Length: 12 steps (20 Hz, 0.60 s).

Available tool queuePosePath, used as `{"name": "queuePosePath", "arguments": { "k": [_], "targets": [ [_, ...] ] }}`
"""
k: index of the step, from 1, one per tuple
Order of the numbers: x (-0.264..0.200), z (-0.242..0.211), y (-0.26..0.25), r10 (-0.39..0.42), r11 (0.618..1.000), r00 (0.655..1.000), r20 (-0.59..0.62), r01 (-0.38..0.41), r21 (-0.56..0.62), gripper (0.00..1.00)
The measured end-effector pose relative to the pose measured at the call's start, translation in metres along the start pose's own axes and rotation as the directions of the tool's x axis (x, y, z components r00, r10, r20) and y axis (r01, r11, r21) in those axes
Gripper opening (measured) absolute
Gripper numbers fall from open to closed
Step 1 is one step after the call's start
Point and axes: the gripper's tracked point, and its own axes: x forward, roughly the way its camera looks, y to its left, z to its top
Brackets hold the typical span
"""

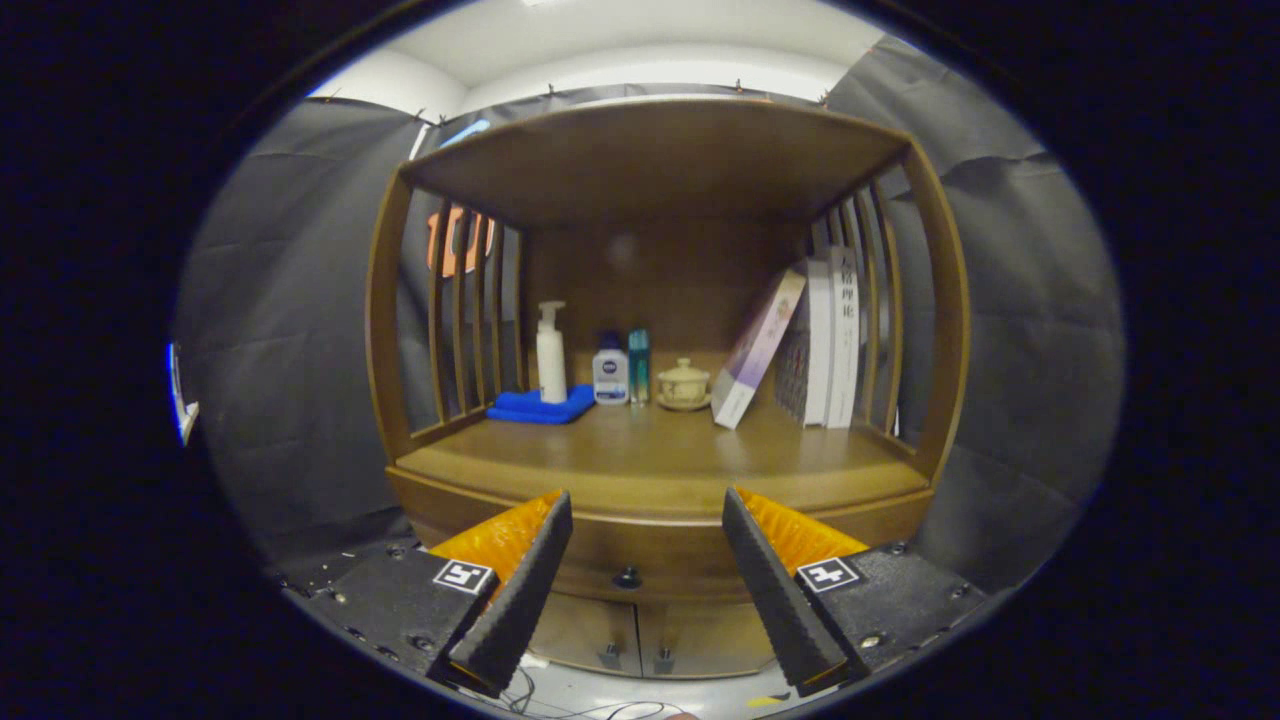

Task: Pull open the drawer, take out the items inside it, and place them on the countertop above the cabinet.

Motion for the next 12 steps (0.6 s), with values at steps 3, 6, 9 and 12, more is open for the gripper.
{"name": "queuePosePath", "arguments": {
  "k": [3,6,9,12],
  "targets": [
    [0.02,-0.027,0.002,-0.009,1.0,0.999,-0.049,0.008,-0.01,0.93],
    [0.036,-0.053,0.005,-0.019,0.999,0.996,-0.089,0.017,-0.028,0.89],
    [0.052,-0.073,0.008,-0.019,1.0,0.992,-0.125,0.016,-0.023,0.78],
    [0.065,-0.086,0.007,-0.037,0.999,0.989,-0.142,0.034,-0.026,0.68]
  ]
}}
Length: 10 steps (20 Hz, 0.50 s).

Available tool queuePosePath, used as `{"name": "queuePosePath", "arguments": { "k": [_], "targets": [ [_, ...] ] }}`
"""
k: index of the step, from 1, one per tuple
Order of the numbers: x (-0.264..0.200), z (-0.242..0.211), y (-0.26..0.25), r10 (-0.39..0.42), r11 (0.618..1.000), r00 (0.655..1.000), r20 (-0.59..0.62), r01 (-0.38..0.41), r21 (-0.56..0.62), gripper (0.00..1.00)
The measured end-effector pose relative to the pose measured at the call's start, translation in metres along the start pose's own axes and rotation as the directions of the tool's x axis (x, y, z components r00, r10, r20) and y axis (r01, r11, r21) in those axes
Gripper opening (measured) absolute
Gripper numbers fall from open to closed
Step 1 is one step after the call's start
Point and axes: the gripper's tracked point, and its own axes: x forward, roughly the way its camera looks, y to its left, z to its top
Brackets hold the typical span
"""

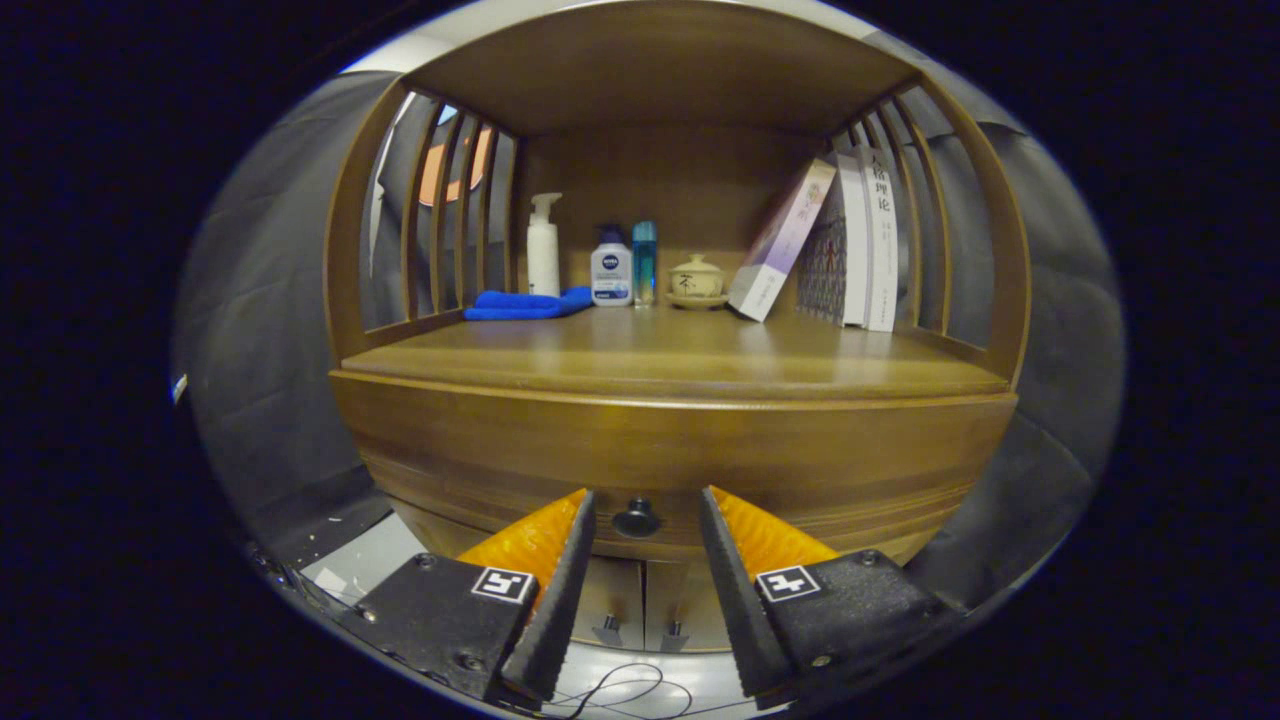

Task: Pull open the drawer, take out the items inside it, and place them on the countertop above the cabinet.

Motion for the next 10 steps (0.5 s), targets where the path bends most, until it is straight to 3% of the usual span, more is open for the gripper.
{"name": "queuePosePath", "arguments": {
  "k": [8,10],
  "targets": [
    [0.016,-0.012,0.008,-0.039,0.999,0.999,-0.002,0.039,-0.01,0.51],
    [0.015,-0.012,0.007,-0.059,0.998,0.998,0.007,0.059,-0.017,0.38]
  ]
}}
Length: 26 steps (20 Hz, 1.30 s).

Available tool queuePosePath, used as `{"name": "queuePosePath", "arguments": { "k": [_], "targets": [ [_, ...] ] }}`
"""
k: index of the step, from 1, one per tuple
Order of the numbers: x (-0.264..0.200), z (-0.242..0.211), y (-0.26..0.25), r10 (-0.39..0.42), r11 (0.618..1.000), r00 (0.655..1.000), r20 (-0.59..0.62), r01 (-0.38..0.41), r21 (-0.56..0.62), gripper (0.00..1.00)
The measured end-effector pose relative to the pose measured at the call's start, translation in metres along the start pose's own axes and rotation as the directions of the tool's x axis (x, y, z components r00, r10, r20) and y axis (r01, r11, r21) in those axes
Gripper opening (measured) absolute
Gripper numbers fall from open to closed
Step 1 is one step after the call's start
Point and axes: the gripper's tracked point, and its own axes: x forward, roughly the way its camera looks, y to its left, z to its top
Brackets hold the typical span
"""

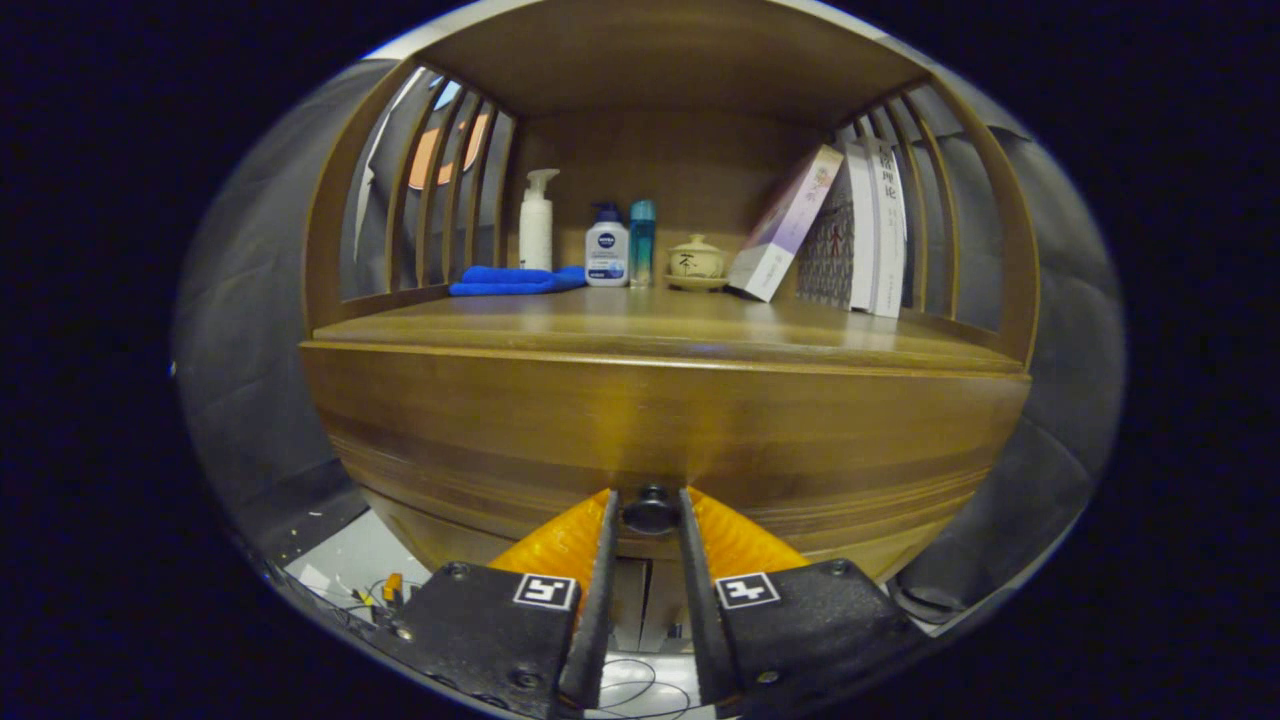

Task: Pull open the drawer, take out the items inside it, and place them on the countertop above the cabinet.

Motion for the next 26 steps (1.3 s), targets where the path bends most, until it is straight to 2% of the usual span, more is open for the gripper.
{"name": "queuePosePath", "arguments": {
  "k": [1,9,26],
  "targets": [
    [0.001,0.0,0.0,-0.003,1.0,1.0,0.007,0.003,0.007,0.32],
    [-0.002,-0.002,0.0,-0.013,0.999,1.0,0.021,0.013,0.033,0.2],
    [-0.102,-0.038,-0.003,0.023,1.0,1.0,0.002,-0.023,0.005,0.19]
  ]
}}
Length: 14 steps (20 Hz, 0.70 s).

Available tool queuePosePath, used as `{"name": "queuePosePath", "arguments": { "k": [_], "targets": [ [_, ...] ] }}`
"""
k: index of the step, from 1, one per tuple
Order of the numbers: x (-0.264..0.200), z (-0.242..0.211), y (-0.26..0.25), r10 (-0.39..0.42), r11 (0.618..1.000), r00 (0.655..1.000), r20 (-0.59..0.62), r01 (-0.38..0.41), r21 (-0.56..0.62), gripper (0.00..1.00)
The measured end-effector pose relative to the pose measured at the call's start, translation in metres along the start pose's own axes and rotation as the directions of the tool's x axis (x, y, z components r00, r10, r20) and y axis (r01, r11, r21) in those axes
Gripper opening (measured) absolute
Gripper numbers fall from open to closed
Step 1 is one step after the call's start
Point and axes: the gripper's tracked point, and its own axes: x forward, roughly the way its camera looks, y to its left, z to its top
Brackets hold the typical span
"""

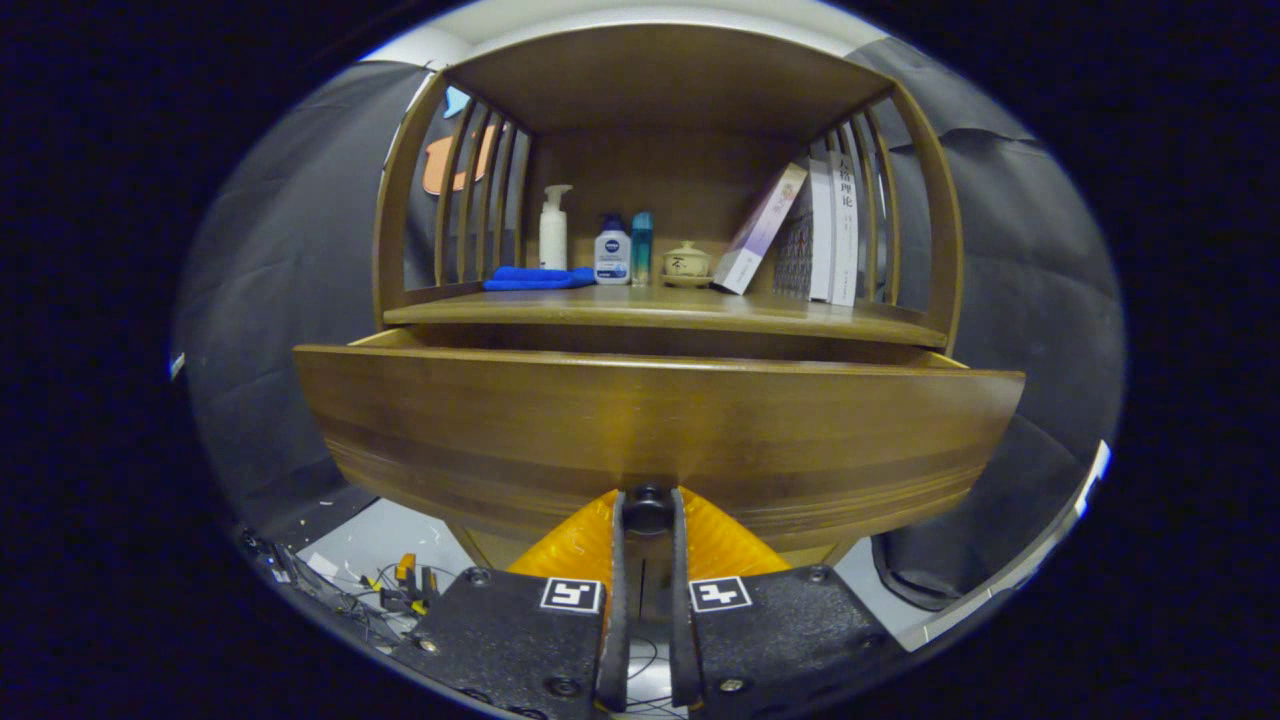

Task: Pull open the drawer, take out the items inside it, and place them on the countertop above the cabinet.

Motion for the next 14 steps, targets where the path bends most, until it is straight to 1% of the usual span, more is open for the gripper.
{"name": "queuePosePath", "arguments": {
  "k": [3,6,10,12,14],
  "targets": [
    [-0.02,-0.009,0.002,0.019,1.0,1.0,-0.008,-0.019,0.017,0.19],
    [-0.035,-0.019,0.001,0.035,0.999,0.999,-0.014,-0.035,-0.007,0.19],
    [-0.055,-0.029,0.001,0.055,0.998,0.998,-0.009,-0.055,0.006,0.19],
    [-0.065,-0.037,0.0,0.059,0.998,0.998,-0.022,-0.059,0.001,0.19],
    [-0.075,-0.043,0.003,0.078,0.997,0.997,-0.023,-0.079,-0.011,0.19]
  ]
}}
